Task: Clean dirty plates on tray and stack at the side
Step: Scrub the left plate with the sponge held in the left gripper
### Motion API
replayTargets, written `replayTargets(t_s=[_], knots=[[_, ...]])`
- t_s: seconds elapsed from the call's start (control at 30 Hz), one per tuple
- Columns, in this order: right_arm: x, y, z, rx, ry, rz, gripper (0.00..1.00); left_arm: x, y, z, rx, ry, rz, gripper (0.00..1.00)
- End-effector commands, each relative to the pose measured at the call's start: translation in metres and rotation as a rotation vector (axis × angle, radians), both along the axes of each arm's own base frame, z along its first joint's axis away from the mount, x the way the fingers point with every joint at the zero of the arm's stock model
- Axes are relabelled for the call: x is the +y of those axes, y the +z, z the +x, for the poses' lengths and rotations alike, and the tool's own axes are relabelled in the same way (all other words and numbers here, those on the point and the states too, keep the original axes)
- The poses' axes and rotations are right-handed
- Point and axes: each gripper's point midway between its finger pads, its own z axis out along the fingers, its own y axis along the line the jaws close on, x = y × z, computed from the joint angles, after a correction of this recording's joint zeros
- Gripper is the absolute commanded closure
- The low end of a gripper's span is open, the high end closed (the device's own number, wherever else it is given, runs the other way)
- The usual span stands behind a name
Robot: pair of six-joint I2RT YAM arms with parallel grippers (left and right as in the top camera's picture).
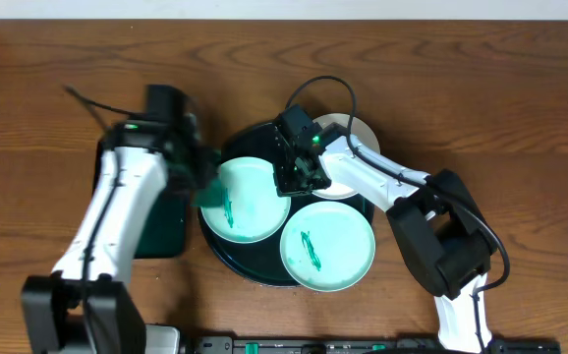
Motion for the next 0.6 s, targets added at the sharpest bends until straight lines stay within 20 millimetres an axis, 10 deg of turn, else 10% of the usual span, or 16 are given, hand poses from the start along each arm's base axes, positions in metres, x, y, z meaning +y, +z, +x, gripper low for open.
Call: replayTargets(t_s=[0.0,0.37,0.57], knots=[[0.002,-0.007,0.003,0.005,0.006,-0.002,0.99,-0.007,-0.031,-0.011,0.076,0.067,0.079,0.93],[0.002,-0.007,0.003,0.005,0.006,-0.002,0.99,-0.021,-0.099,-0.019,0.235,0.029,0.109,0.93],[0.002,-0.007,0.003,0.005,0.006,-0.001,0.99,-0.102,-0.074,-0.026,0.197,-0.307,-0.385,0.93]])
